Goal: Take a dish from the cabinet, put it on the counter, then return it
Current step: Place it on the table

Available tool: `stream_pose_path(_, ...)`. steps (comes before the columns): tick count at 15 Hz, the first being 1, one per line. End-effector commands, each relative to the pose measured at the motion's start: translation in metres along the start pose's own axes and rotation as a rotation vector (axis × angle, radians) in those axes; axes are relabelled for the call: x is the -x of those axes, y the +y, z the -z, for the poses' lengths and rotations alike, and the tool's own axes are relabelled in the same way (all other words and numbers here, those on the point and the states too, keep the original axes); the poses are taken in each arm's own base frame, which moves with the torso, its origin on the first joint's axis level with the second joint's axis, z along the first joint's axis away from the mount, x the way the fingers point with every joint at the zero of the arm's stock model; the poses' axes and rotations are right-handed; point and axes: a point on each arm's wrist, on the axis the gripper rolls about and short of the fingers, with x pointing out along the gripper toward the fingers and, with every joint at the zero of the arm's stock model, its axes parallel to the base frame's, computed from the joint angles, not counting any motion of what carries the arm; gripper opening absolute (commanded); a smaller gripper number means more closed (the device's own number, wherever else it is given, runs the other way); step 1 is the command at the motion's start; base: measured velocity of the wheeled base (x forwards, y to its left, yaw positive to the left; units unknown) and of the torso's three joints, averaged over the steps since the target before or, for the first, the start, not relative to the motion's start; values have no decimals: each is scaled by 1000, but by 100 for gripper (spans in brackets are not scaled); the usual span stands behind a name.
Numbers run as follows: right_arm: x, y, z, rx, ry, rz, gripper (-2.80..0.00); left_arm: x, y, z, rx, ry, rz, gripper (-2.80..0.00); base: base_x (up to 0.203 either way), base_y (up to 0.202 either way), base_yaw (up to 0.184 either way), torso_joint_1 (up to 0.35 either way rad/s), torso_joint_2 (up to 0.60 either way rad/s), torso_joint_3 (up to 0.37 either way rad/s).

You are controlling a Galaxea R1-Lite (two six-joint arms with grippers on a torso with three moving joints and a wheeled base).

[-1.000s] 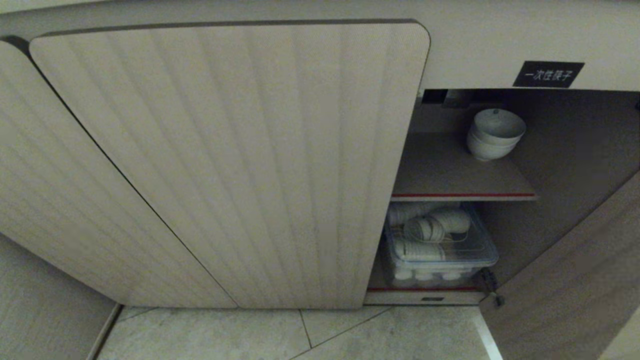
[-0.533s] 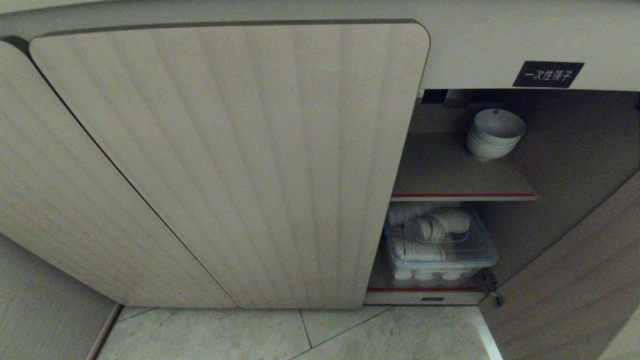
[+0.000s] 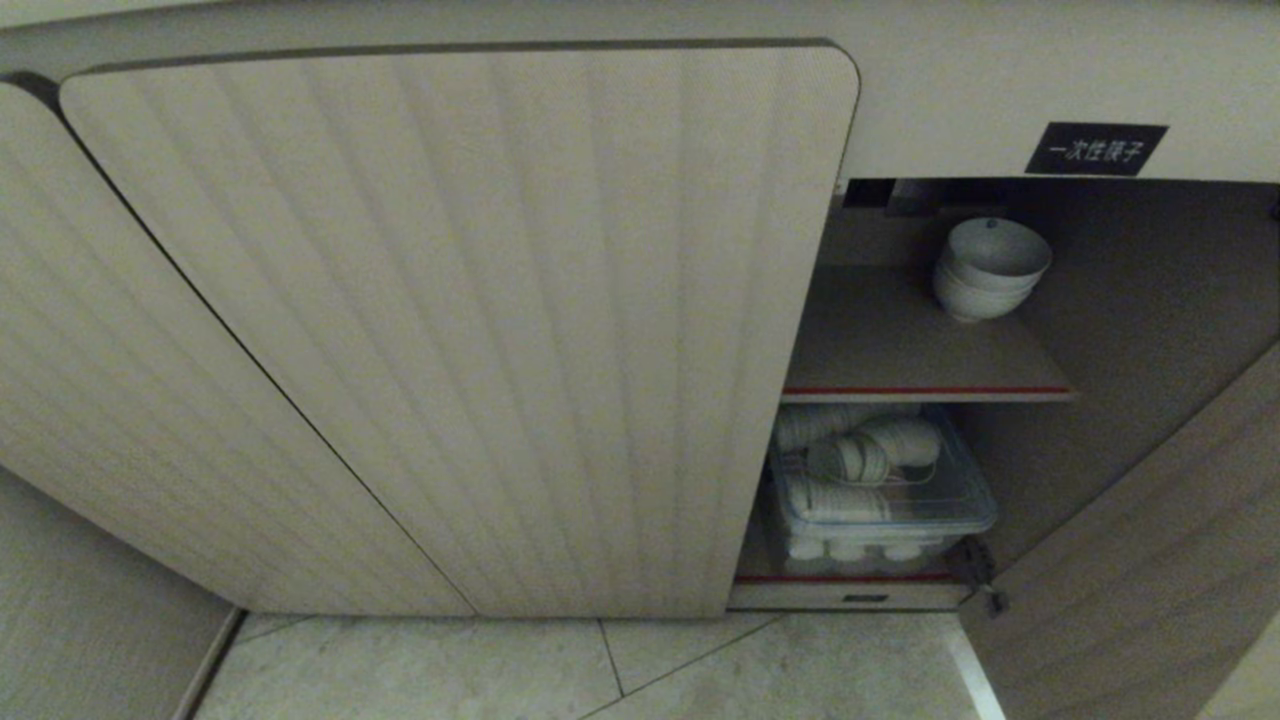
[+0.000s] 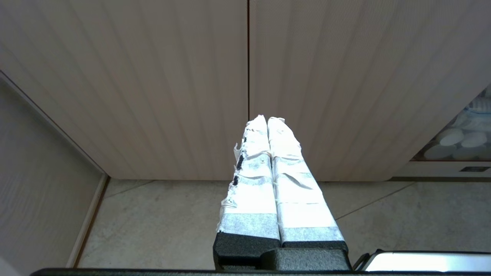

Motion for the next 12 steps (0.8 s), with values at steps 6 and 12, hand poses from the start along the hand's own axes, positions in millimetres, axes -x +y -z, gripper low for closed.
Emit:
stream_pose_path(6, -2, 0, -3, 1, 16, -3, -280, 0, 0, 0, 0, 0, -1, -280, 0, 0, 0, 0, 0, 0)
stream_pose_path(12, -2, 1, -3, 10, 20, -10, -280, 0, 0, 0, 0, 0, 0, -280, 0, 0, 0, 0, 0, 0)
